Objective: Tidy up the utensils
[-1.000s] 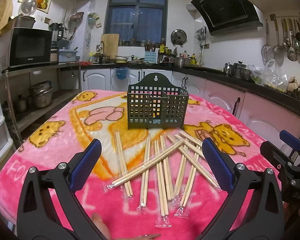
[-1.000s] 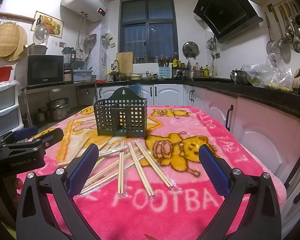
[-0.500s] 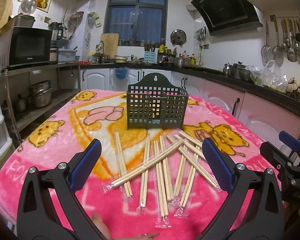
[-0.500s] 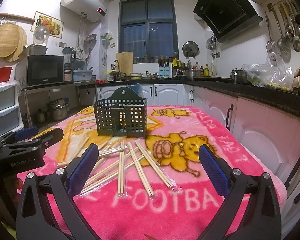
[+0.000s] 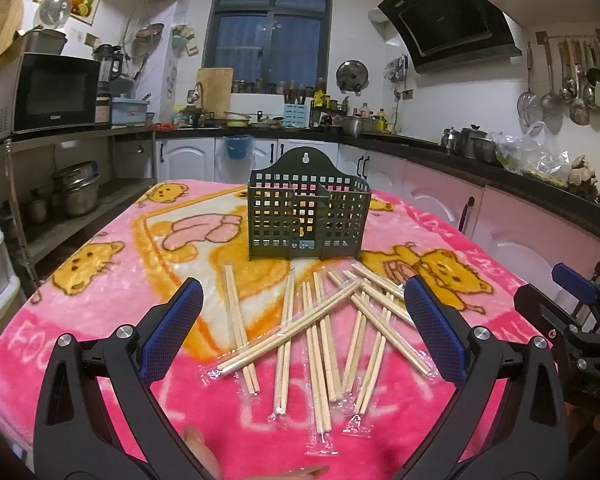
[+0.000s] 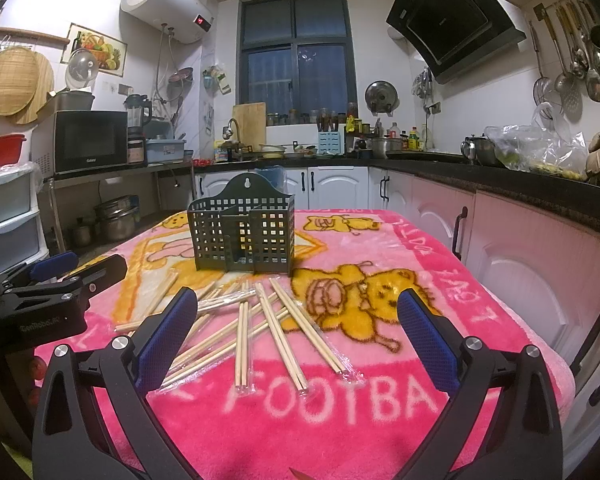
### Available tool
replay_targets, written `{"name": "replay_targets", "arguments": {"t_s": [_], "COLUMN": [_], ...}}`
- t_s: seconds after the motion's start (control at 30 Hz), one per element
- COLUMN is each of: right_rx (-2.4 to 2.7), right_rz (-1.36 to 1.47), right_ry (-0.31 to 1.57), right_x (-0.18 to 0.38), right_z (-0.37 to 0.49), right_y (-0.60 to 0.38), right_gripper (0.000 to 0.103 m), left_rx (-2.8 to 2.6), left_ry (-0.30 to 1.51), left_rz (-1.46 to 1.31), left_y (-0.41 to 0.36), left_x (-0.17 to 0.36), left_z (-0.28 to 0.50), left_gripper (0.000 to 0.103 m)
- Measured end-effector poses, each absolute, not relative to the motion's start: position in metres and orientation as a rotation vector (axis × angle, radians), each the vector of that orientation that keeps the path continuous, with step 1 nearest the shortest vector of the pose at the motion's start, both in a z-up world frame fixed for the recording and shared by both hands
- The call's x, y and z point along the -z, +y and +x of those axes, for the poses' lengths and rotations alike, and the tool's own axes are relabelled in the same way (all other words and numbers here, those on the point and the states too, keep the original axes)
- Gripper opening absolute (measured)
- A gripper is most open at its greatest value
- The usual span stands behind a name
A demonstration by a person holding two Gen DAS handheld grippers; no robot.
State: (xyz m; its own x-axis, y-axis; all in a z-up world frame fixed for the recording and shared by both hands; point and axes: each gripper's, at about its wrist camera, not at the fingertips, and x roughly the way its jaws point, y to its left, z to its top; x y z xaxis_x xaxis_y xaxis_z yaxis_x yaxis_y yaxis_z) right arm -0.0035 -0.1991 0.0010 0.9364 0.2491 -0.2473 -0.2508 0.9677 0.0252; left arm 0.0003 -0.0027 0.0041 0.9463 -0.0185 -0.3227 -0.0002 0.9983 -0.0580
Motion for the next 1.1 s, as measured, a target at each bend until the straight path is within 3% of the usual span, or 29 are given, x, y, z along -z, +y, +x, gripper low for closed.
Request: {"name": "replay_targets", "arguments": {"t_s": [0.6, 1.1], "right_rx": [-0.366, -0.442], "right_rz": [-0.051, -0.128], "right_ry": [0.365, 0.477], "right_x": [-0.005, -0.015], "right_z": [0.030, 0.095], "right_y": [-0.186, -0.166], "right_gripper": [0.097, 0.097], "left_rx": [-0.032, 0.029], "left_ry": [0.388, 0.546], "left_rz": [-0.194, -0.125], "left_y": [0.046, 0.062], "left_x": [-0.009, -0.023], "left_z": [0.018, 0.082], "left_gripper": [0.093, 0.093]}}
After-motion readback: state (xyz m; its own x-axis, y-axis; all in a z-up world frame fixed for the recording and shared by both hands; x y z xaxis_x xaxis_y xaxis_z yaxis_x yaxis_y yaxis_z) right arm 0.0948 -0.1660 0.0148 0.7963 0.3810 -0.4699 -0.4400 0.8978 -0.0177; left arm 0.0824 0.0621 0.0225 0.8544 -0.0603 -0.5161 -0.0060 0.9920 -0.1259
